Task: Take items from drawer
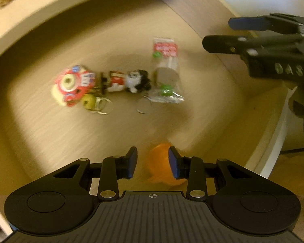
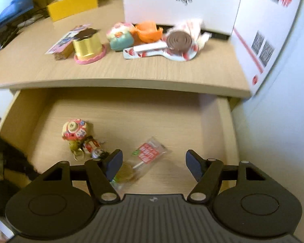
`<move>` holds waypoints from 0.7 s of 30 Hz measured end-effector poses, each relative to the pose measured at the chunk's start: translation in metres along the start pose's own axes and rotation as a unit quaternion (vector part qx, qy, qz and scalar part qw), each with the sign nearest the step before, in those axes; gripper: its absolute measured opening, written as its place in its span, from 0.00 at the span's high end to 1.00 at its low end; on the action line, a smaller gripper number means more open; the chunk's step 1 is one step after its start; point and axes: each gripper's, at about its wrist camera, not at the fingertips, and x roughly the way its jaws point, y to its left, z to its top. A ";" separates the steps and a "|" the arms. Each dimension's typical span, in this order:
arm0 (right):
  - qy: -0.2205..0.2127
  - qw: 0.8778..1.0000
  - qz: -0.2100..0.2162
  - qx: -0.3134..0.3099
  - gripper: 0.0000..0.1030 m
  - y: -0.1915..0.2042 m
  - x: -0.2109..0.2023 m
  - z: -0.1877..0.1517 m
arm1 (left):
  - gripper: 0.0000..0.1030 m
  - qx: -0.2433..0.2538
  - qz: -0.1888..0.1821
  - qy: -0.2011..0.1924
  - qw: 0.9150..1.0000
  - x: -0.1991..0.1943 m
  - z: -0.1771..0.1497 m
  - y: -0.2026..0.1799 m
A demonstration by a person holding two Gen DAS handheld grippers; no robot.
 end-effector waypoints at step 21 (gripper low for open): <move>0.036 0.999 0.026 0.012 0.32 -0.005 0.002 -0.017 | 0.89 -0.008 -0.043 -0.007 0.999 0.006 -0.002 -0.006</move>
